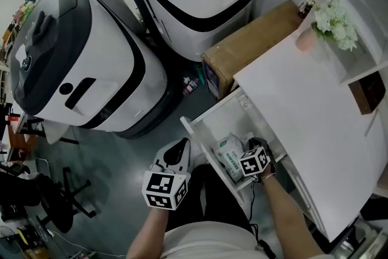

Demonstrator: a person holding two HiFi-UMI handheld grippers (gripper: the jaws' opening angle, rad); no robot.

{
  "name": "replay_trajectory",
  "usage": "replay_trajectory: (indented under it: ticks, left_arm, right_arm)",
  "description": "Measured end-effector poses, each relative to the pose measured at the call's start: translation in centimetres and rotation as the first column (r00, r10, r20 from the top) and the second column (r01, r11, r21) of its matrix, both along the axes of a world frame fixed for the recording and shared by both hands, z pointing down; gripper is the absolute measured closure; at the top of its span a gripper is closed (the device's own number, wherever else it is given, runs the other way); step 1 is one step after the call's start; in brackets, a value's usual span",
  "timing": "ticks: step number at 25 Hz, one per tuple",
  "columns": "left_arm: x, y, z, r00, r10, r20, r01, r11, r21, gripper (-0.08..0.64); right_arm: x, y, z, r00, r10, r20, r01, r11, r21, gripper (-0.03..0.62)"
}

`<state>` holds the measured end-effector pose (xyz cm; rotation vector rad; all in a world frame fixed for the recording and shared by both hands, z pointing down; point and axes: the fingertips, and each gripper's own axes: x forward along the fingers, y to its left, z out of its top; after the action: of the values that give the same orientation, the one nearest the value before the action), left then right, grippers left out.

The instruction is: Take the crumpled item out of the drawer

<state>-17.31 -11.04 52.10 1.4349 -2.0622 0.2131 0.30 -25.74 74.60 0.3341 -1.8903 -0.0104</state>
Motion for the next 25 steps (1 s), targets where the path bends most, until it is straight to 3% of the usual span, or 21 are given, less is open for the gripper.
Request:
replay_trajectory:
  ticks: [13, 25]
  left_arm:
    - [1.8, -1.4, -1.7, 0.993, 0.119, 0.007, -0.119, 0.991, 0.064, 0.566]
    - [3.5, -1.5, -2.9, 0.973, 0.229, 0.019, -0.229, 0.967, 0.108, 0.566]
  right_arm:
    - [-0.5, 1.6, -7.4, 0.982, 0.064, 0.178, -0.077, 0.995, 0.067, 0.554]
    - [0.4, 3.1, -15.5, 0.93, 0.125, 0.347, -0.188, 0.97, 0.155, 0.554]
